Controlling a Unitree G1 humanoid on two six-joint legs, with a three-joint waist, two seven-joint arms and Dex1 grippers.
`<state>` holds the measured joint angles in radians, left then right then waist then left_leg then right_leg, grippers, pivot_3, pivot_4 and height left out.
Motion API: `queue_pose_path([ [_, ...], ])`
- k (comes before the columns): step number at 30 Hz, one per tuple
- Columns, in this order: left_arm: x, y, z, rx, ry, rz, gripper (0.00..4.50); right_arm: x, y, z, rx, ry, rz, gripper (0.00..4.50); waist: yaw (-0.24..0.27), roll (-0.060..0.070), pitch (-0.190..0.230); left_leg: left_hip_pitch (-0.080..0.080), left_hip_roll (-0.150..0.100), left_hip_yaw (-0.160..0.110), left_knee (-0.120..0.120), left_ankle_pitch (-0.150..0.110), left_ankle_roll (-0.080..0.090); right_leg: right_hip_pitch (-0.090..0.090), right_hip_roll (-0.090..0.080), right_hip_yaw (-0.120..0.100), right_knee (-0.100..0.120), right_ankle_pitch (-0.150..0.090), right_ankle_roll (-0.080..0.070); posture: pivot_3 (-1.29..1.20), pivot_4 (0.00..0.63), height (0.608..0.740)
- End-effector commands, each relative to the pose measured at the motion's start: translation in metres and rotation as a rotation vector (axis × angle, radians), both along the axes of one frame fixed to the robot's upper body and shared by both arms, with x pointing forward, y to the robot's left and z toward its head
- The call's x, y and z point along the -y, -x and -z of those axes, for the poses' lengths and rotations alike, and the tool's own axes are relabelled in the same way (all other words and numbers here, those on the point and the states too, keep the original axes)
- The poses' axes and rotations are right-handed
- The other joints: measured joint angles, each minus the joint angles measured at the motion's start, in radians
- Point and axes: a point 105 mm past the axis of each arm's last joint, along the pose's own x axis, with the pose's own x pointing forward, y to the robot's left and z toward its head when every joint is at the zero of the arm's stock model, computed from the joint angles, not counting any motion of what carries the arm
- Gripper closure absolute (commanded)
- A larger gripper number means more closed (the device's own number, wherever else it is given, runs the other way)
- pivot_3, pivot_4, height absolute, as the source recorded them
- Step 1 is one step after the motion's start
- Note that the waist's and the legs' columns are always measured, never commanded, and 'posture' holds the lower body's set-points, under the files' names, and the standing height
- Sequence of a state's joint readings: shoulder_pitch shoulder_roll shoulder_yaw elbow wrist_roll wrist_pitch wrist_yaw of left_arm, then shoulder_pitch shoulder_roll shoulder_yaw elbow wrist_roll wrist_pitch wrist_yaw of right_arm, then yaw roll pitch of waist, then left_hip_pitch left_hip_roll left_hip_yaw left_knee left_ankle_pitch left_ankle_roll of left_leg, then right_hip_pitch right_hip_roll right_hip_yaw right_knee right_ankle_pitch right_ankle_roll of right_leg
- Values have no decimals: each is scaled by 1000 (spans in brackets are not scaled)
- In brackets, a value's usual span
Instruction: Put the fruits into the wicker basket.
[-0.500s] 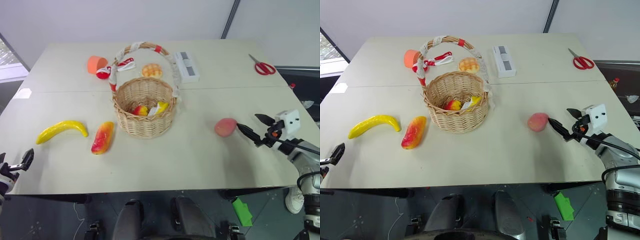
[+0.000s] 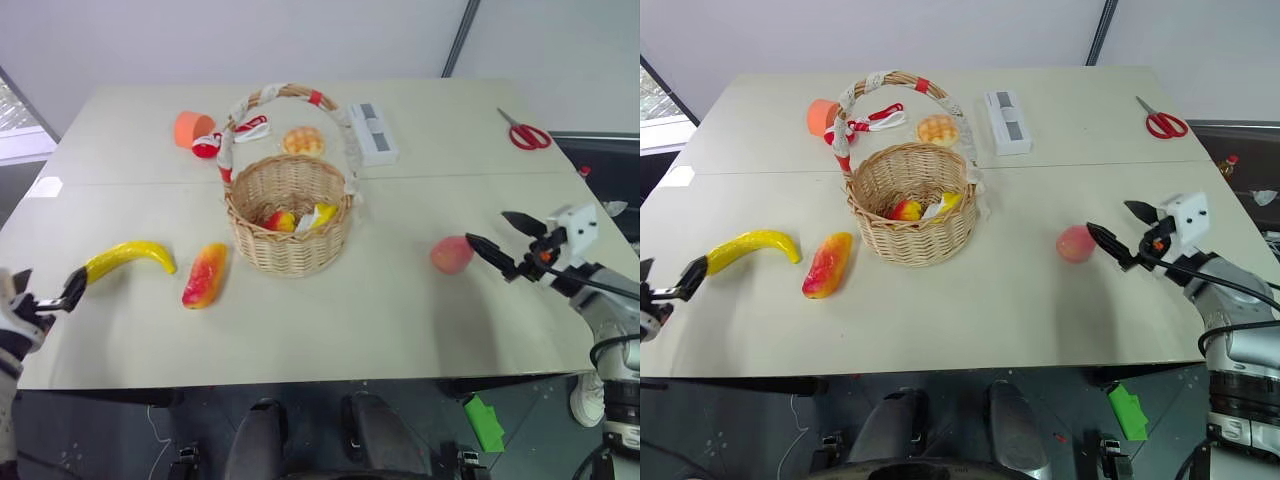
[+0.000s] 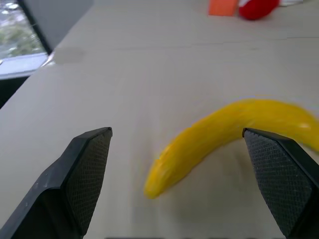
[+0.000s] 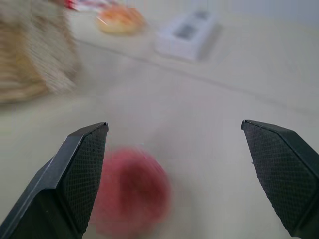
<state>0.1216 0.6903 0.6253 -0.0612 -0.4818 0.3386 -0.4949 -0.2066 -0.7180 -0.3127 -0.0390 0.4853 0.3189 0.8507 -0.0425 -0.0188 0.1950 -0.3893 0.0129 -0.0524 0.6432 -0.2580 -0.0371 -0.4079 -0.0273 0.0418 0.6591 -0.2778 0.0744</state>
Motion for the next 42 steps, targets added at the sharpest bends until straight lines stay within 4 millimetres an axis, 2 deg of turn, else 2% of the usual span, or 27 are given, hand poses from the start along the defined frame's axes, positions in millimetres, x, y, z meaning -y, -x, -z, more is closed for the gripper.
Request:
queue_pose_path([
  [1,16,-8,-13,-53,-93,115,0,-48,18,-24,25,22,-225,31,0,0,0,0,0,0,0,0,0,0,0,0,0,0,0,0,150,740],
  [4,29,-17,-16,-135,-175,218,0,-90,40,-24,-12,48,-419,31,1,0,0,0,0,0,0,0,0,0,0,0,0,0,0,0,150,740],
  [8,43,-29,-21,-233,-304,364,0,-133,59,-15,-37,103,-591,31,4,0,0,-1,0,0,0,0,0,-1,0,0,-1,0,-1,0,150,740],
  [12,40,-41,-25,-331,-453,454,0,-162,66,-11,-25,108,-684,31,3,0,0,-2,0,-1,0,0,0,-2,0,-1,-1,-2,-3,0,150,740],
  [17,17,-58,-27,-414,-618,460,0,-172,64,-3,-26,101,-699,31,2,0,0,-2,-1,1,-1,0,0,-3,0,-1,-1,0,0,0,150,740],
  [21,1,-70,-13,-525,-660,472,0,-171,60,6,-29,102,-694,31,5,-1,0,-3,-1,4,0,0,0,-3,2,-3,-1,0,0,0,150,740],
  [30,-6,-86,9,-645,-604,484,0,-172,67,12,-17,96,-699,31,5,-1,0,-4,-3,5,2,-1,2,-4,2,-3,3,0,1,0,150,740],
  [33,-4,-88,12,-644,-586,501,791,-174,69,10,-5,102,-705,0,2,-1,0,-3,-3,5,3,-1,2,-4,2,-3,4,0,1,0,150,740],
  [39,-8,-87,12,-655,-599,504,3833,-177,72,3,16,100,-721,0,1,-1,0,-2,-2,4,4,-1,2,-3,2,-3,6,0,1,0,150,740],
  [40,-10,-86,11,-655,-601,494,4125,-178,73,2,18,101,-723,0,1,-1,0,-2,-2,4,4,-1,2,-4,2,-3,6,0,1,0,150,740],
  [42,-13,-86,2,-617,-571,470,4125,-178,73,0,25,107,-725,0,1,-1,0,-2,-2,4,4,-1,2,-3,2,-3,6,0,1,0,150,740],
])
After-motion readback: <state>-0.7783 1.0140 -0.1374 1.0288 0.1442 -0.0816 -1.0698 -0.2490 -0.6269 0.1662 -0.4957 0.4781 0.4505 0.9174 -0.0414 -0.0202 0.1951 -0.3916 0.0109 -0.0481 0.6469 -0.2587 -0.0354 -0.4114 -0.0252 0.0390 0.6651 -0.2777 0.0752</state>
